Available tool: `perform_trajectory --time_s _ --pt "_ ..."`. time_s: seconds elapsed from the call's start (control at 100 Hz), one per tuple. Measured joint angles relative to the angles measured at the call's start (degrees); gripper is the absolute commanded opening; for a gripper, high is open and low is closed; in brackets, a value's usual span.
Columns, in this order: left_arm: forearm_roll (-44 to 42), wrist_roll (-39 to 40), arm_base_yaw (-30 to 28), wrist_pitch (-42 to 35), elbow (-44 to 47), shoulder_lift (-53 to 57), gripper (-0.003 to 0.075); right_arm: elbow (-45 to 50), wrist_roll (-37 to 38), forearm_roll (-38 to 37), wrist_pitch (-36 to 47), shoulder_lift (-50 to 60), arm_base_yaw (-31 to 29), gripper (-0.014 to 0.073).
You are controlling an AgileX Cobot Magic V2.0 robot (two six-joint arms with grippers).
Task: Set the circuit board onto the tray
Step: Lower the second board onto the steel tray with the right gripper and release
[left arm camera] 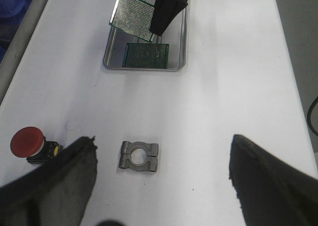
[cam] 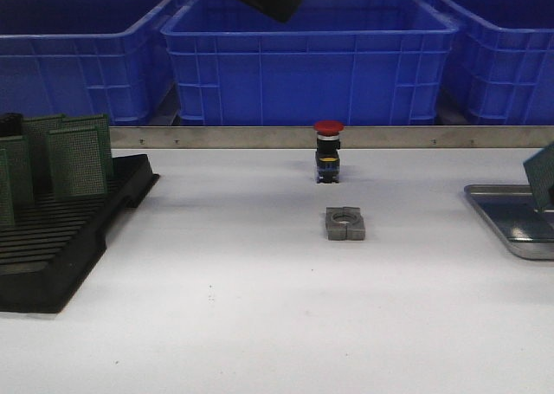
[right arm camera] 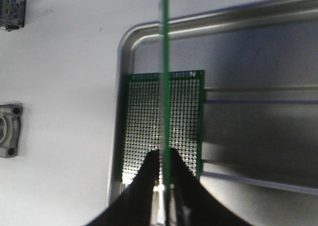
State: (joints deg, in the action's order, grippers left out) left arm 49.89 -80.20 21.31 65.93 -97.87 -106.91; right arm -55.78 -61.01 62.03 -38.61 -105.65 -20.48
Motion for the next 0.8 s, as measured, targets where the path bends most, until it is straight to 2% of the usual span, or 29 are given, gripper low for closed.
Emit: perform_trajectory --time_s 0.07,0.12,0.17,0.29,0.38,0.45,0.52,0.55,0.67,0.7,0.8 --pt "0.0 0.0 0.0 0.0 0.0 0.0 0.0526 0.0 0.0 -1.7 0.1 -0.1 -0.1 0.051" --pt "0.0 0.0 0.0 -0.1 0.0 0.0 0.0526 0.0 0.0 -3.2 0.5 -0.1 -0.1 0.0582" --pt "0.0 0.0 0.0 -0.1 0.0 0.0 0.0526 0.0 0.0 -4.3 1.1 -0.1 -0.1 0.0602" --pt "0.0 0.0 0.0 -0.3 0.0 0.0 0.0525 0.0 0.0 -6.6 2.8 0.2 -0.1 0.0569" --pt "0.0 0.0 -0.1 -0.6 0.0 0.0 0.0505 0.0 0.0 -8.4 3.7 1.8 -0.1 0.0515" --pt "0.0 0.1 -0.6 -0.8 0.0 0.0 0.0442 0.0 0.0 -9.5 4.1 3.8 -0.1 0.0447" --pt "0.0 1.4 -1.4 -0.9 0.0 0.0 0.0326 0.0 0.0 -10.1 4.1 6.2 -0.1 0.034" --pt "0.0 2.7 -1.9 -0.9 0.0 0.0 0.0251 0.0 0.0 -10.2 4.1 7.5 -0.1 0.0282" --pt "0.0 8.6 -4.4 -0.9 0.0 0.0 -0.0022 0.0 0.0 -10.5 3.2 12.1 0.0 -0.0024" --pt "0.0 9.9 -5.4 -0.6 0.0 0.0 -0.002 0.0 0.0 -10.6 2.8 13.1 0.1 -0.0079" --pt "0.0 12.4 -8.0 1.0 0.0 0.0 -0.002 0.0 0.0 -10.9 2.3 16.5 1.2 -0.0062"
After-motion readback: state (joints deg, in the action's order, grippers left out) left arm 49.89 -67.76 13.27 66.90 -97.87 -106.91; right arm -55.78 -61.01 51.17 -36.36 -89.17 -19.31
